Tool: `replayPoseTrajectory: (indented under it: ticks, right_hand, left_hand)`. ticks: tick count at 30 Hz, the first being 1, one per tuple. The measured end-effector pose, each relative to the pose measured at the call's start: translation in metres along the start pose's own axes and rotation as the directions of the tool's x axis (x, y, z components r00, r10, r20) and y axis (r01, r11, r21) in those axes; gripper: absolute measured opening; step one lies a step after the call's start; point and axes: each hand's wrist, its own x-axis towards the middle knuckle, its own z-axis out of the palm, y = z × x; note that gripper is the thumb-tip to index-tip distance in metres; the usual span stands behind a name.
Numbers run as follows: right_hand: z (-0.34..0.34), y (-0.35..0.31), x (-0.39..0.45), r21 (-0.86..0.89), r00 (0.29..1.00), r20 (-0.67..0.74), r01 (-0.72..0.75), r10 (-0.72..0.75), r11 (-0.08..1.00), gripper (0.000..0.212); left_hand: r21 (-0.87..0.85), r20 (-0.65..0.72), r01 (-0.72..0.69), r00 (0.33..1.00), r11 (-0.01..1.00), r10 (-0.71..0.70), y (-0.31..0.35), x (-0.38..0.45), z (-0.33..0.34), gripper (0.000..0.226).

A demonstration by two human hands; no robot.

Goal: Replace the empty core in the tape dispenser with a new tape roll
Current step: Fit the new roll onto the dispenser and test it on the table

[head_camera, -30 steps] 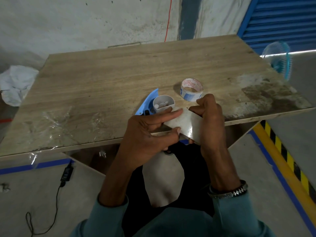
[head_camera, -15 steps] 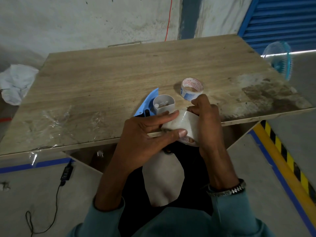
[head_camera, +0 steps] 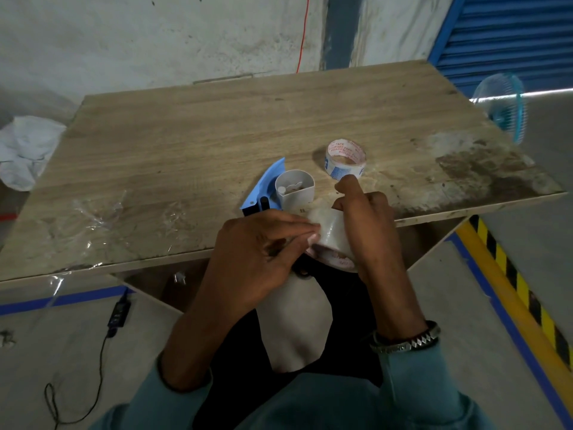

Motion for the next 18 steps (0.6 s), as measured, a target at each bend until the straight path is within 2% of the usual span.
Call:
replayPoseTrajectory:
  ticks: [2,4,6,9,13,15,18]
  right_hand:
    - [0.0,-0.001,-0.001,0.013,1.0,0.0,-0.012,0.012,1.0,0.039]
    - [0.0,-0.003,-0.002,0.035,1.0,-0.009,0.0,0.0,0.999,0.042]
    - [-0.001,-0.004,-0.002,0.052,1.0,-0.006,0.006,-0.006,0.999,0.044]
    - [-0.005,-0.003,0.0,0.089,1.0,0.027,-0.014,0.011,0.996,0.039]
    - [-0.009,-0.002,0.001,0.065,0.993,0.115,-0.001,-0.007,0.998,0.036]
    - [-0.008,0.001,0.002,0.05,0.983,0.185,-0.018,0.008,0.999,0.04]
    - [-0.005,0.004,0.007,0.015,0.964,0.264,-0.031,0.026,0.999,0.047]
  left_hand:
    - [-0.111,0.015,0.055,0.998,0.992,-0.053,-0.001,0.002,-0.001,0.017]
    - [-0.12,0.006,0.048,0.999,0.992,-0.047,-0.002,0.003,-0.001,0.017]
    - [-0.056,-0.009,-0.009,1.0,0.998,0.009,-0.002,0.002,-0.003,0.016]
    - [0.079,0.006,-0.188,0.982,0.979,0.188,-0.003,0.002,-0.005,0.016]
    - [0.055,0.035,-0.34,0.94,0.939,0.339,-0.005,0.003,-0.011,0.011]
    - [0.032,0.088,-0.376,0.924,0.926,0.372,-0.005,0.006,-0.017,0.008]
    - [0.008,0.14,-0.344,0.93,0.939,0.339,-0.006,0.012,-0.023,0.01]
